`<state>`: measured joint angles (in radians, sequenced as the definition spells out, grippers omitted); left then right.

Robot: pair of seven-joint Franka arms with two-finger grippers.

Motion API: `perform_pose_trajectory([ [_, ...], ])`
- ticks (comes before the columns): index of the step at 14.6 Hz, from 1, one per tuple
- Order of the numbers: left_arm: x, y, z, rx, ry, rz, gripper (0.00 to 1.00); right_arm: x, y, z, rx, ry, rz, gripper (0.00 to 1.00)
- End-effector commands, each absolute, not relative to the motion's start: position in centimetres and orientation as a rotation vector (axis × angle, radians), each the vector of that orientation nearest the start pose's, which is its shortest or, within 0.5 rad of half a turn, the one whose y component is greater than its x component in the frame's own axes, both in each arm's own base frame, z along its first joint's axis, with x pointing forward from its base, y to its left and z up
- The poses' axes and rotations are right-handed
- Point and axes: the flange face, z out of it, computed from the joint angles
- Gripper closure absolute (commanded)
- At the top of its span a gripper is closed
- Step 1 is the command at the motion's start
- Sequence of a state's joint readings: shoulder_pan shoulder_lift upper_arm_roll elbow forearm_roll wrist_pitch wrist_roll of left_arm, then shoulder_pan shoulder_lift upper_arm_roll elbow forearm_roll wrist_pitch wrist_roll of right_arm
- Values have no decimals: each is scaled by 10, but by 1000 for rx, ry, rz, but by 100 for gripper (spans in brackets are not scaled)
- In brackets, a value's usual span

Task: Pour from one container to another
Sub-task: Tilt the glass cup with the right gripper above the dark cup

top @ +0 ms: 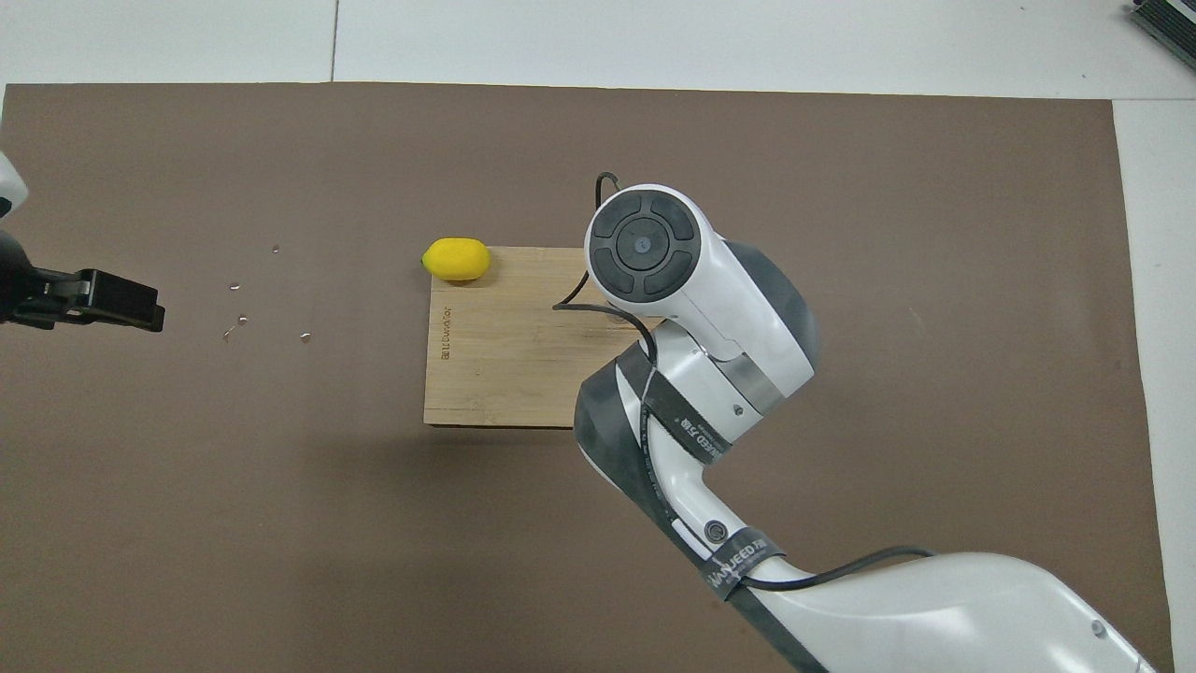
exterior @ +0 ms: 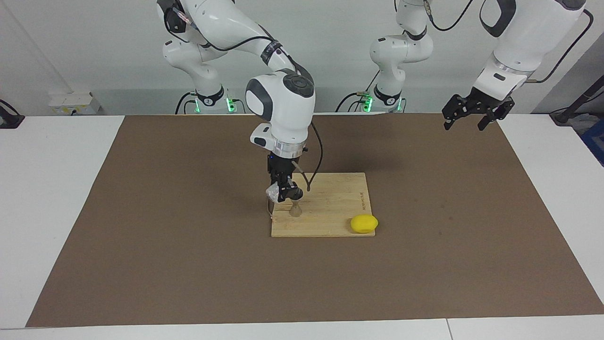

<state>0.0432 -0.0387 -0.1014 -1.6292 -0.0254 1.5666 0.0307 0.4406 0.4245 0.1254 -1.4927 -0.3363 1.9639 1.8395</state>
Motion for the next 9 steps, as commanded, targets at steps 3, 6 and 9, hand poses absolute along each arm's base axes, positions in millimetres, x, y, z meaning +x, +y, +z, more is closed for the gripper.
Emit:
perform_pose_trajectory([
  [3, 533, -33, 619, -3168, 150, 52, 0, 606, 336, 437, -2619, 1767, -321, 100],
  [6, 532, -33, 620, -3168, 150, 52, 0, 611, 328, 440, -2552, 1818, -224, 100],
  [9, 532, -33, 620, -3168, 150, 49, 0, 618, 316, 444, -2500, 1855, -167, 100],
])
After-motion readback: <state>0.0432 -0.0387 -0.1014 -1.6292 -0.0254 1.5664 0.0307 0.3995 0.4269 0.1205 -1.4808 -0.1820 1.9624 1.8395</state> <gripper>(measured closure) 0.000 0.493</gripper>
